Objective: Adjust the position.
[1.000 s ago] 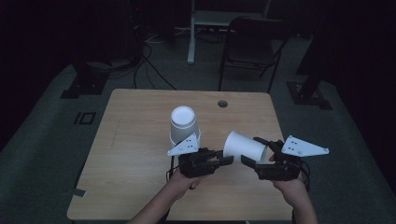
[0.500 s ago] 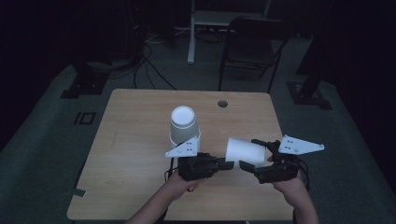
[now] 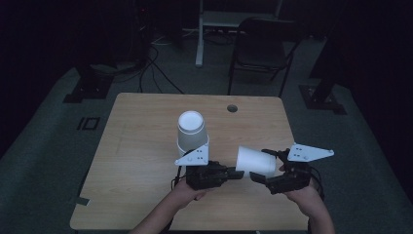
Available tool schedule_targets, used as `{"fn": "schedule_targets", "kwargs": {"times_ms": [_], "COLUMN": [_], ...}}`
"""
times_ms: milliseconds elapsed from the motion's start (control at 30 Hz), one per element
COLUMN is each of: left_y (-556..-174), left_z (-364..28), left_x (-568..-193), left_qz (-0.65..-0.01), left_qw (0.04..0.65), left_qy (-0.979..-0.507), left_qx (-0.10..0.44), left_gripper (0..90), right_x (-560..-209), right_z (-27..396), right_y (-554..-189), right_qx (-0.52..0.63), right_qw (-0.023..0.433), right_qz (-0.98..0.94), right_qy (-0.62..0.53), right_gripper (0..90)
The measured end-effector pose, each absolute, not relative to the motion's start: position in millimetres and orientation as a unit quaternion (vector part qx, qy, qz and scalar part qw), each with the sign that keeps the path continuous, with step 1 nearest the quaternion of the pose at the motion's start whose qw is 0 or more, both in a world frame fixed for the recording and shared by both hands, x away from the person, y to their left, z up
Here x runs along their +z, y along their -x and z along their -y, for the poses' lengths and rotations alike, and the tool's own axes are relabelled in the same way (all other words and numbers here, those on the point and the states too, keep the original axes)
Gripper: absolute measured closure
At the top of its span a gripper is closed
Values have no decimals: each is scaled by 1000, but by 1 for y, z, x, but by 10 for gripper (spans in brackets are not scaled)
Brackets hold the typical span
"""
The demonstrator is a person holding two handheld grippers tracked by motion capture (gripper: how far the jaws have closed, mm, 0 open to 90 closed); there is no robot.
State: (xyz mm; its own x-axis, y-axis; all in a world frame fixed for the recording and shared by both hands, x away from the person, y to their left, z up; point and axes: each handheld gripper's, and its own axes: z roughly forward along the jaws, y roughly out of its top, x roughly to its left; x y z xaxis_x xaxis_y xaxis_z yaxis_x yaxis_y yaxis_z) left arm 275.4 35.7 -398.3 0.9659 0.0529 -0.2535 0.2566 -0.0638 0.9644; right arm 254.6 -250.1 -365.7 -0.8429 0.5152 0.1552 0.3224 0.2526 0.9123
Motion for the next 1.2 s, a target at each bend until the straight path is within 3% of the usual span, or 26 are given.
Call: {"fn": "schedule_targets", "kwargs": {"times_ms": [233,567,700,1200], "left_y": [-279,-278,-278,-279], "left_z": [-41,-29,-29,-22], "left_x": [-399,-399,-395,-388], "left_qz": [-130,-133,-137,-143], "left_qw": [672,625,628,637], "left_qy": [-726,-768,-765,-756], "left_qx": [-62,-41,-37,-39], "left_gripper": [873,872,871,851], "right_x": [-372,-368,-377,-400], "right_z": [258,265,264,257], "right_y": [-255,-253,-254,-253], "right_qx": [536,537,521,502], "right_qw": [86,109,122,85], "right_qz": [-793,-786,-791,-811], "right_qy": [-278,-285,-297,-288], "right_gripper": [100,135,206,211]}}
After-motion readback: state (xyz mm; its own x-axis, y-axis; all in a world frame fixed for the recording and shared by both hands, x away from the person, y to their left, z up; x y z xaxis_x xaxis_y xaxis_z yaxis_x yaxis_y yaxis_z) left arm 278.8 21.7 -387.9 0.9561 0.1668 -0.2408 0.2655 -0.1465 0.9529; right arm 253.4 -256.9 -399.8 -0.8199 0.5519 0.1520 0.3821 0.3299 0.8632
